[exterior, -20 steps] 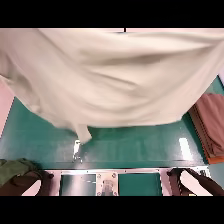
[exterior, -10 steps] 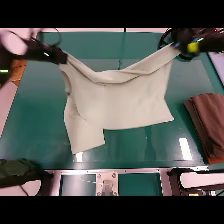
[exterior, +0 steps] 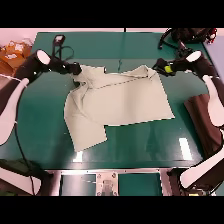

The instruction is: Fold the shirts.

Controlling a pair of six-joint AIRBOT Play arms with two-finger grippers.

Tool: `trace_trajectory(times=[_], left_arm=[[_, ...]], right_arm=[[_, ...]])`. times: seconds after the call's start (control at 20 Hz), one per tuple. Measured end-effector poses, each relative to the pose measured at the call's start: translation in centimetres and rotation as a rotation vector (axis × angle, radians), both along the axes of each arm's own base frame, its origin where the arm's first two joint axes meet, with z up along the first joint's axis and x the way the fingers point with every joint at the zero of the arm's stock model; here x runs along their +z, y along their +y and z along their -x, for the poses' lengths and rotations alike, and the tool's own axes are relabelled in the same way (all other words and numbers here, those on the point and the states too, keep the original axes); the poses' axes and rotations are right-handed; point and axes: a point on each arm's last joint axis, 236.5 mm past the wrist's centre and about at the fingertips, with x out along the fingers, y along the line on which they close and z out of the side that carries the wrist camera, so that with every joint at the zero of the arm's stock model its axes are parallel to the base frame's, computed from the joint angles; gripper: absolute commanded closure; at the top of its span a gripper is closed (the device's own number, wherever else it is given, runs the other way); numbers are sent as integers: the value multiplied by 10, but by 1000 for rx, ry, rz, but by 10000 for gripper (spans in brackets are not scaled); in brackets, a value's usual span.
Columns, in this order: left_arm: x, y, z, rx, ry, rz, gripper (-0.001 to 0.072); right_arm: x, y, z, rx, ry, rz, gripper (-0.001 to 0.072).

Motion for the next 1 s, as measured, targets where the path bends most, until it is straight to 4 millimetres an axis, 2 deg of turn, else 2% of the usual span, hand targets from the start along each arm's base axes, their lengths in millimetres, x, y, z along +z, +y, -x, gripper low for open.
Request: trace_trajectory(times=[0.05,0.2,0.25,0.3,0.35,0.4,0.45,0.5,0.65,0.7,0.75,0.8,0.9,1.0], left_arm=[[8,6,5,-18,26,-10,688],[30,25,29,-82,124,-41,682],[34,29,38,-102,160,-48,682],[34,35,50,-120,206,-53,682],[32,42,61,-127,252,-58,682],[28,50,73,-126,297,-60,682],[24,56,87,-122,342,-56,682],[16,64,105,-112,399,-46,682],[-10,93,162,-34,531,-10,681],[-21,102,176,4,551,2,679],[-31,111,185,47,559,15,552],[-42,118,193,88,568,35,261],[-63,120,201,150,582,90,233],[-80,110,201,166,591,165,233]], right_arm=[[1,-15,9,4,29,7,300],[1,-59,49,5,143,2,445],[-2,-68,67,7,189,-8,453],[-5,-74,83,8,230,-22,526],[-7,-78,102,6,271,-39,586],[-10,-82,119,2,303,-50,607],[-12,-85,136,-5,332,-56,669],[-13,-88,153,-16,354,-61,692],[-15,-100,199,-74,388,-54,696],[-16,-102,210,-97,385,-50,695],[-18,-104,220,-118,382,-45,695],[-21,-105,229,-135,381,-40,695],[-29,-103,242,-157,384,-38,695],[-36,-102,249,-173,387,-37,695]])
